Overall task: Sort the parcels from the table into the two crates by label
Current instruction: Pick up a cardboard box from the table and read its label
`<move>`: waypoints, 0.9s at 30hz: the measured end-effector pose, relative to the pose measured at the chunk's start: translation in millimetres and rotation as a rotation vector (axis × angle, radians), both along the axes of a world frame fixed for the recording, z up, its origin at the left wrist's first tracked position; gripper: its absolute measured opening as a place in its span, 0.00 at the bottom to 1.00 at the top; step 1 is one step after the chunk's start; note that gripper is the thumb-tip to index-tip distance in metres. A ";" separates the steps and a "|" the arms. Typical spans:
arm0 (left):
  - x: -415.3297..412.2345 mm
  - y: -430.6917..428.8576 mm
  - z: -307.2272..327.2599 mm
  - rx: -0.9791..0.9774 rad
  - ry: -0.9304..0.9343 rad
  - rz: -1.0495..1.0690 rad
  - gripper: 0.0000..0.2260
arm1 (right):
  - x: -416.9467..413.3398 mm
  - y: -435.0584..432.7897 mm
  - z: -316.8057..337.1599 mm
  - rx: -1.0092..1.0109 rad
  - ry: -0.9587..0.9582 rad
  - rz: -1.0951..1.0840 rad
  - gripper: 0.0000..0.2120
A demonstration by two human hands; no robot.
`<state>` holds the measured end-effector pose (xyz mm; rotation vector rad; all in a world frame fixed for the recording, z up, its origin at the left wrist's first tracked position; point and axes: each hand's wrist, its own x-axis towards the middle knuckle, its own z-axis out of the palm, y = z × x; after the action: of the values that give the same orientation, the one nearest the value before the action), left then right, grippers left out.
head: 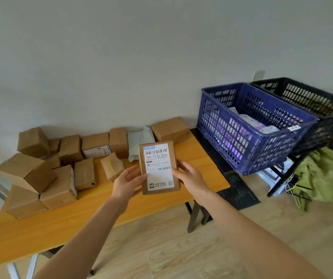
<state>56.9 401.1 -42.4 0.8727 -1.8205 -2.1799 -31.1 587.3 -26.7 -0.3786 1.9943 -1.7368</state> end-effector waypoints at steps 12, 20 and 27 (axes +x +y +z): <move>-97.9 118.8 13.7 -0.099 -0.095 -0.286 0.26 | -47.4 131.2 1.5 0.052 -0.061 -0.240 0.20; -183.1 210.9 50.5 -0.187 -0.112 -0.381 0.22 | -122.6 227.4 21.1 -0.021 -0.133 -0.277 0.28; -253.5 290.3 80.0 -0.246 -0.063 -0.360 0.21 | -198.0 307.9 40.3 -0.096 -0.037 -0.233 0.22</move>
<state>-196.6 691.4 37.6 0.6060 -2.3707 -2.0668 -229.1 895.2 13.6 -0.1482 1.9989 -1.9710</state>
